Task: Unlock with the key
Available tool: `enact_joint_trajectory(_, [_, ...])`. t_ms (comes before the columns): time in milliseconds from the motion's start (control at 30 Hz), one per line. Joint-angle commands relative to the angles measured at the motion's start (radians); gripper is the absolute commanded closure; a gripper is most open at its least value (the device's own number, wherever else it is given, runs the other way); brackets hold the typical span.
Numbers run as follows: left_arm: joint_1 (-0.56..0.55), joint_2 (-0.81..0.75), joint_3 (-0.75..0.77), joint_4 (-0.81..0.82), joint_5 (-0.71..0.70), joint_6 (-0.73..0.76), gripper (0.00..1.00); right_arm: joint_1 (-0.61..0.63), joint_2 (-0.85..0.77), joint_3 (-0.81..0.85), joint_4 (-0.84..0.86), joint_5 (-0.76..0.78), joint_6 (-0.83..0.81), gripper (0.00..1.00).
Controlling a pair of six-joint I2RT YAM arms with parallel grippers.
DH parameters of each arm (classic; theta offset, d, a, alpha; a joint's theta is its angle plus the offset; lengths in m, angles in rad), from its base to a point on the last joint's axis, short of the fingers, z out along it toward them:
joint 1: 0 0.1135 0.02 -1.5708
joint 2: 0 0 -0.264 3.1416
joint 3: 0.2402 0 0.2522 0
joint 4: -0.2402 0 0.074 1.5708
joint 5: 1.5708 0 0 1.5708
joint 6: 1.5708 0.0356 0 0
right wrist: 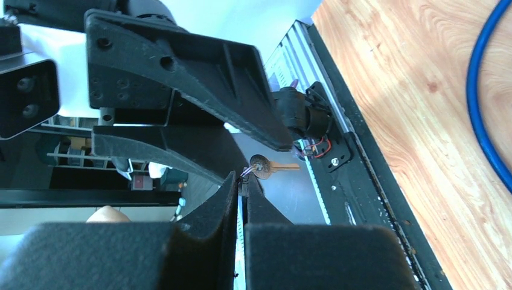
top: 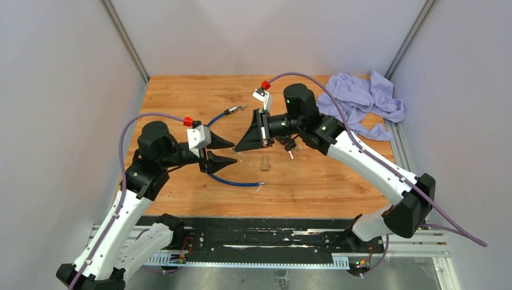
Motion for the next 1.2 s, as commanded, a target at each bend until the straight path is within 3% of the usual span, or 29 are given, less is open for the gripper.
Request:
enact_joint_trajectory(0, [-0.005, 0.001, -0.031, 0.112, 0.032, -0.103, 0.48, 0.029, -0.028, 0.001, 0.073, -0.038, 0.056, 0.99])
enact_joint_trajectory(167, [-0.005, -0.003, -0.036, 0.091, 0.02, -0.061, 0.53, 0.038, -0.032, 0.001, 0.085, -0.045, 0.064, 0.99])
enact_joint_trajectory(433, [-0.005, -0.017, -0.044, 0.102, -0.015, -0.046, 0.69, 0.042, -0.035, -0.016, 0.091, -0.044, 0.066, 0.99])
enact_joint_trajectory(733, [-0.006, -0.028, -0.043, 0.052, -0.066, 0.041, 0.99, 0.044, -0.044, -0.037, 0.105, -0.038, 0.075, 0.99])
enact_joint_trajectory(800, [-0.006, -0.036, -0.039, 0.046, -0.083, 0.078, 1.0, 0.044, -0.044, -0.044, 0.109, -0.037, 0.078, 0.97])
enact_joint_trajectory(900, [-0.005, -0.049, -0.029, 0.039, -0.136, 0.164, 1.0, 0.045, -0.05, -0.055, 0.109, -0.031, 0.079, 0.89])
enact_joint_trajectory(967, [-0.007, -0.059, -0.02, 0.02, -0.176, 0.269, 1.0, 0.044, -0.052, -0.061, 0.108, -0.029, 0.079, 0.76])
enact_joint_trajectory(1033, [-0.013, -0.075, -0.022, 0.019, -0.249, 0.402, 1.0, 0.043, -0.055, -0.063, 0.105, -0.024, 0.074, 0.66])
enact_joint_trajectory(1167, [-0.014, -0.128, -0.056, 0.05, -0.334, 0.794, 1.0, 0.036, -0.071, -0.063, 0.098, 0.011, 0.062, 0.56])
